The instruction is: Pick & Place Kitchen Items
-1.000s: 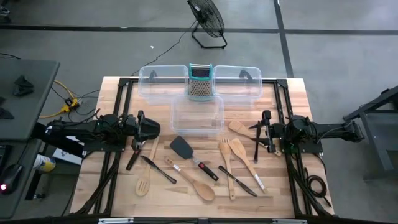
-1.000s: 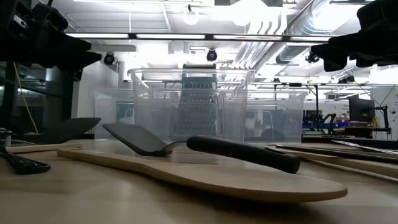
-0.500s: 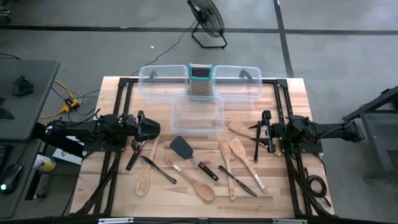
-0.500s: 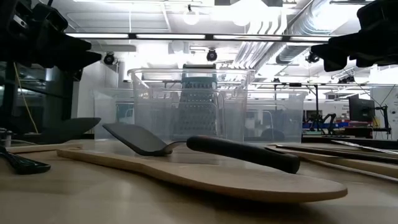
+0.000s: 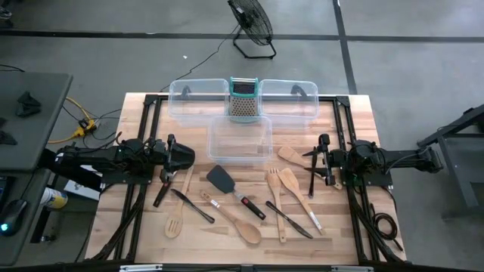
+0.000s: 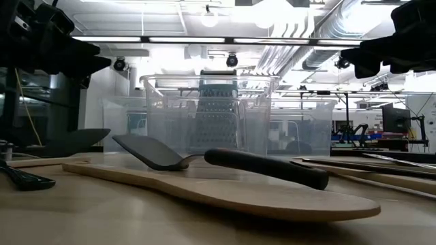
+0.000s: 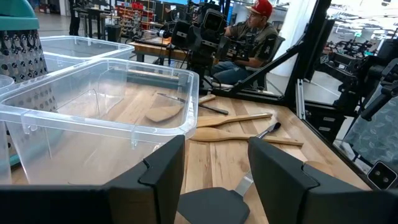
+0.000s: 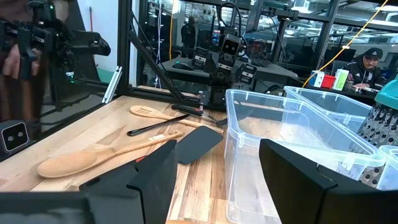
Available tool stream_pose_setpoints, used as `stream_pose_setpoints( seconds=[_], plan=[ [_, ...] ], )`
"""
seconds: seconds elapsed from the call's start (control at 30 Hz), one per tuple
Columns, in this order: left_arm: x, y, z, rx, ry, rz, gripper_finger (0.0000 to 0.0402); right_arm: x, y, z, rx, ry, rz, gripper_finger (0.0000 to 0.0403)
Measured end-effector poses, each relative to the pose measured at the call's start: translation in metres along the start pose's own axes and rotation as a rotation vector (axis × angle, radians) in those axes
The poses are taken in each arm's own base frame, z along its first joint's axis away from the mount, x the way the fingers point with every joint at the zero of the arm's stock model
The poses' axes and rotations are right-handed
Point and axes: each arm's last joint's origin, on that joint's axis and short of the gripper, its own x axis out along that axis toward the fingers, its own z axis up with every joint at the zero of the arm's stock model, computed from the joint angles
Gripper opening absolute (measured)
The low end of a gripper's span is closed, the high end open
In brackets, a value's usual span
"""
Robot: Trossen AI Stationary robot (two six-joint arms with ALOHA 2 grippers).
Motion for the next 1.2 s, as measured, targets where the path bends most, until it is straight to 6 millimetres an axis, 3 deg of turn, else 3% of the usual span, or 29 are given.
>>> stream_pose_setpoints(
  seconds=[1.2],
  plan=[
    [0.0,0.0,0.0,0.0,0.0,0.001,0.0175,0.0,-0.001,-0.0007,-0.049,0.011,-0.036,0.022]
  ],
)
